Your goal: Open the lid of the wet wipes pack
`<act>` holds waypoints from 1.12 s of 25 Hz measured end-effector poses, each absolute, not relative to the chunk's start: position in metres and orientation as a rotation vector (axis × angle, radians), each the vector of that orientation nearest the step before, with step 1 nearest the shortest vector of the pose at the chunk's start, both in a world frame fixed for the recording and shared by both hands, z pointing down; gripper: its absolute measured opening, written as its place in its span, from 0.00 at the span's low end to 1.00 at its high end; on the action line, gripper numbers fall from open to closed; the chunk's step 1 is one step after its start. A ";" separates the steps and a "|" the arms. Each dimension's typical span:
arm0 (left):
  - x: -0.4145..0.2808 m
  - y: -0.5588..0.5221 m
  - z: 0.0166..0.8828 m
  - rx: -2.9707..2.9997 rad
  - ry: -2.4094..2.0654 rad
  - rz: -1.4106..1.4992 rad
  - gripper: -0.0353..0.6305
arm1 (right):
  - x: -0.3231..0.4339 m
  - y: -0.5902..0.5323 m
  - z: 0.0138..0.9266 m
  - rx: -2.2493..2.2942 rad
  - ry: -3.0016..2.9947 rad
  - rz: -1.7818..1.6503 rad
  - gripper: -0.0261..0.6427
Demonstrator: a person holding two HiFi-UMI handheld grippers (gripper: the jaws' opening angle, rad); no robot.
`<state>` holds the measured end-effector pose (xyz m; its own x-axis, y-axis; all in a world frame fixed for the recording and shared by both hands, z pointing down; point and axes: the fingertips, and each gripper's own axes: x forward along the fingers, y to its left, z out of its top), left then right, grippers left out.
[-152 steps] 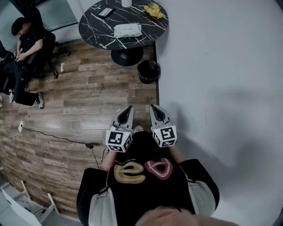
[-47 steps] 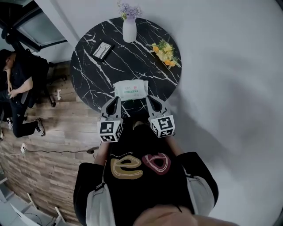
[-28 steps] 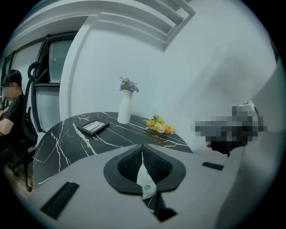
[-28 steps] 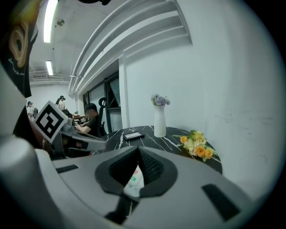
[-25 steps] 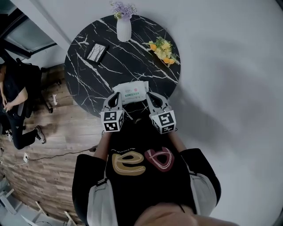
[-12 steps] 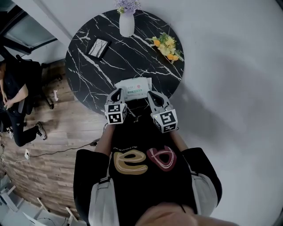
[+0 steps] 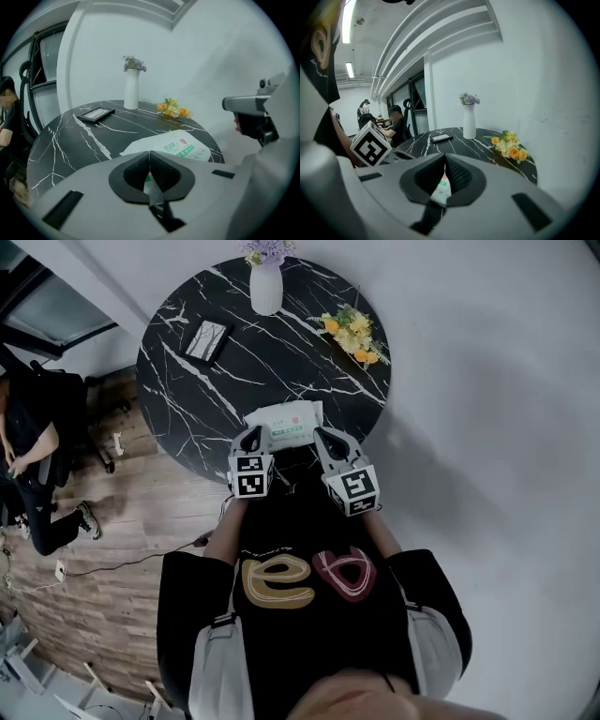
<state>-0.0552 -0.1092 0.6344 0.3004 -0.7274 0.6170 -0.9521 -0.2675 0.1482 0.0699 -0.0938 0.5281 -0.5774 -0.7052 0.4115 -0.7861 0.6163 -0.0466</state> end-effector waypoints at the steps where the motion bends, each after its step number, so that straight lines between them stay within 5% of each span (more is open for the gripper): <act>1: -0.055 -0.109 0.636 2.071 -1.491 0.606 0.08 | 0.068 -0.094 0.528 1.187 -2.492 0.316 0.06; 28: -0.055 -0.107 0.642 2.046 -1.469 0.639 0.08 | 0.005 -0.084 0.583 0.256 -2.159 -0.339 0.20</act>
<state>-0.0551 -0.1071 0.6417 0.2944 -0.6992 0.6515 -0.9533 -0.2631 0.1484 0.0050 -0.0841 0.5829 -0.5674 -0.3059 0.7645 -0.0567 0.9407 0.3343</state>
